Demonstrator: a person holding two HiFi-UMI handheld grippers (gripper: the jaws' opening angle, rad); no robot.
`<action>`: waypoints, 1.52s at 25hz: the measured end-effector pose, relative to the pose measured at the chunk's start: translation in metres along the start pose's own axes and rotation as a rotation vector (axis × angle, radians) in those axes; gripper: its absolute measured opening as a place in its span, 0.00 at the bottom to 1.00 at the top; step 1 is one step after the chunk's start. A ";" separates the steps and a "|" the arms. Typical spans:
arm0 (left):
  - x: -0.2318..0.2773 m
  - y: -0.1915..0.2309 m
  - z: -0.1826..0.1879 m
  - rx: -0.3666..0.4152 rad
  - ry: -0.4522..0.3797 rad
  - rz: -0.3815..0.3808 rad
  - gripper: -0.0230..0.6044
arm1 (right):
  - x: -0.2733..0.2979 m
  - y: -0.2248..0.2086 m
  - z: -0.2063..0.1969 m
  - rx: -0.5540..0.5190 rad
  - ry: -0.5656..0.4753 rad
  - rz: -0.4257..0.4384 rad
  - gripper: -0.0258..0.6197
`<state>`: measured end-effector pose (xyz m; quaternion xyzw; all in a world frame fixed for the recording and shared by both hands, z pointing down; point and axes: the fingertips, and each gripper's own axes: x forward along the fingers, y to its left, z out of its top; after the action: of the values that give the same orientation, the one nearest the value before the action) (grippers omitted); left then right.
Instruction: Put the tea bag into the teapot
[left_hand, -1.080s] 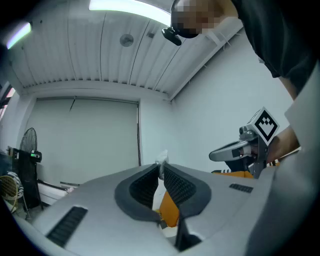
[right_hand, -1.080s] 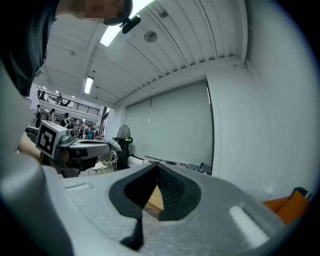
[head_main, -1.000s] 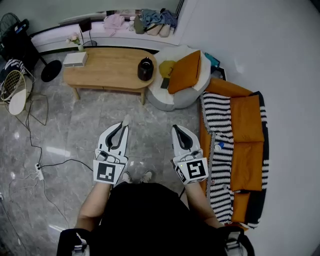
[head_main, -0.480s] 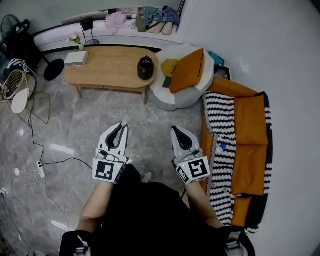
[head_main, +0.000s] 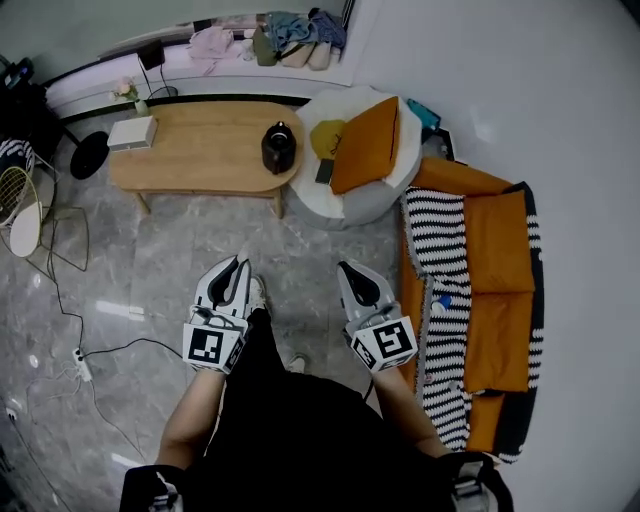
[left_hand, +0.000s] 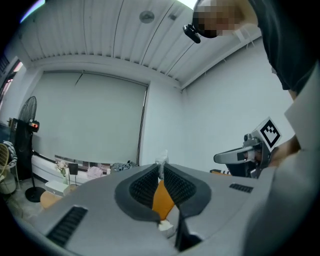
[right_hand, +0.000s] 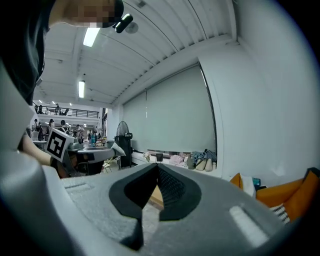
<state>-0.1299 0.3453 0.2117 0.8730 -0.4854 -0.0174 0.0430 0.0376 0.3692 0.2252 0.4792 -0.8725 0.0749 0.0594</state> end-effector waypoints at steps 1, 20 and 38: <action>0.012 0.010 0.003 -0.003 -0.010 -0.014 0.09 | 0.014 -0.006 0.003 -0.003 0.008 0.001 0.05; 0.235 0.169 0.011 -0.108 0.095 -0.140 0.09 | 0.237 -0.121 0.053 0.069 0.066 -0.123 0.05; 0.362 0.188 -0.044 -0.101 0.172 0.000 0.09 | 0.324 -0.230 0.016 0.115 0.118 0.019 0.05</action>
<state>-0.0946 -0.0577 0.2764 0.8680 -0.4785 0.0329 0.1286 0.0588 -0.0231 0.2835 0.4682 -0.8663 0.1535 0.0823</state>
